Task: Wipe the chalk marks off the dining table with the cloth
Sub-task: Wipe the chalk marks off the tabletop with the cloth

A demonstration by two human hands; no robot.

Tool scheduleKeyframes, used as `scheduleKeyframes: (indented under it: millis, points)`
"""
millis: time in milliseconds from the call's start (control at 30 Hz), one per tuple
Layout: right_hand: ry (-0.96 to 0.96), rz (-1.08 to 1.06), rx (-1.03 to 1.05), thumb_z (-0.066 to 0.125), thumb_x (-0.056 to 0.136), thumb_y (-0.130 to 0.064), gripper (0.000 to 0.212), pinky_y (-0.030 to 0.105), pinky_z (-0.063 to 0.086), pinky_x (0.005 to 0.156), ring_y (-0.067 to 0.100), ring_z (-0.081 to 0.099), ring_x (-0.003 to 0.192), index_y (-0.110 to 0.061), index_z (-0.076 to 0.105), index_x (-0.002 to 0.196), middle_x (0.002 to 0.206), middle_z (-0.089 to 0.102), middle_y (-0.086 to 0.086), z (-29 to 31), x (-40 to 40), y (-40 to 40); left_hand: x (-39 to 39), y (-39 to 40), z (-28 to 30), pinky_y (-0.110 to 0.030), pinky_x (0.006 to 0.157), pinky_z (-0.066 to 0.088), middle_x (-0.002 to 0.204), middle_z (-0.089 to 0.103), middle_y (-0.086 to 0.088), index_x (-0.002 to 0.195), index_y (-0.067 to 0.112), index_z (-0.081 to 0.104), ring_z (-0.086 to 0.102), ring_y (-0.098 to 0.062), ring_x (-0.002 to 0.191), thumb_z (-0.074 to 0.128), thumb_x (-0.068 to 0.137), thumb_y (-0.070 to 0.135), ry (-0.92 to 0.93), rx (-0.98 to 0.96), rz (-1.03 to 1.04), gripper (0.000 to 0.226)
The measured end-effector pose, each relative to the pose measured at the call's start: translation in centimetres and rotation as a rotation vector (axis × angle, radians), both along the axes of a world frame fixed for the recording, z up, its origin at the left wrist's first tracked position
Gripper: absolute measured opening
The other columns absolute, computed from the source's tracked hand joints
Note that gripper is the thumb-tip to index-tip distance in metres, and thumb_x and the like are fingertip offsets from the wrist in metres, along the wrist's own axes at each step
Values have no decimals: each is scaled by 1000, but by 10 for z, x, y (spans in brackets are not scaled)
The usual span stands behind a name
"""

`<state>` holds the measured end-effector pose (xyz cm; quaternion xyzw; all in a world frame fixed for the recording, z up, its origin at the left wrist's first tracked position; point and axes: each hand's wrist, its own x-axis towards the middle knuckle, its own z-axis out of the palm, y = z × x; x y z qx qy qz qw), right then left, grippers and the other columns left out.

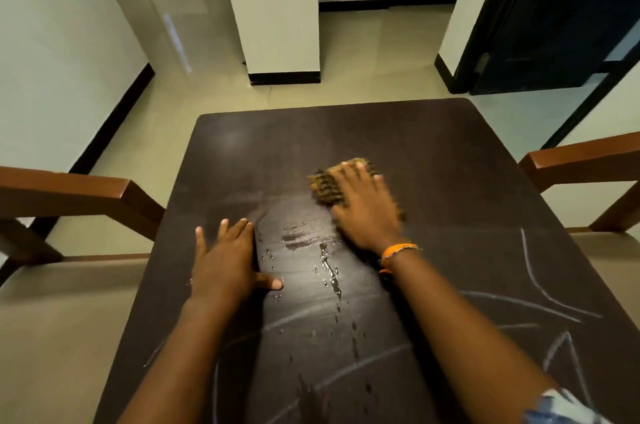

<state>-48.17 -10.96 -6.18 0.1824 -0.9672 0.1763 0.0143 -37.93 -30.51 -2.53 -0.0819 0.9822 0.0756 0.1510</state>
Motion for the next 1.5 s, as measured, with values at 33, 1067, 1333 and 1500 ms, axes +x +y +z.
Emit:
scheduleKeyframes:
  millis: [33,1067,1333,1500]
  points:
    - [6,-87,21,45,88,-30,62,44,6,118,23,6,147,-21,24,146,158,17,2,1,-3,22,0,0,0,-52,113,-12,158,9,-3,148,13,10,-2,-23,146,69,66,57,-2,-12,0,110]
    - [-98,-420,70,42,94,-30,60,50,6,118,29,4,147,-14,21,148,159,14,8,6,-3,-20,48,-126,-18,-42,89,51,114,69,-10,111,12,67,62,-30,105,54,90,14,378,481,537,24]
    - [-2,165,25,41,90,-36,63,45,0,118,25,2,147,-20,20,147,159,15,4,-10,18,-222,47,-139,-27,-28,65,50,94,72,1,96,23,68,64,-18,82,56,89,22,447,401,454,15]
    - [-40,327,105,33,96,-39,59,42,-2,118,19,-2,148,-24,13,149,160,9,-1,-13,-40,-251,48,-142,-42,-44,88,51,98,69,6,90,30,66,63,-11,93,59,88,19,419,847,604,13]
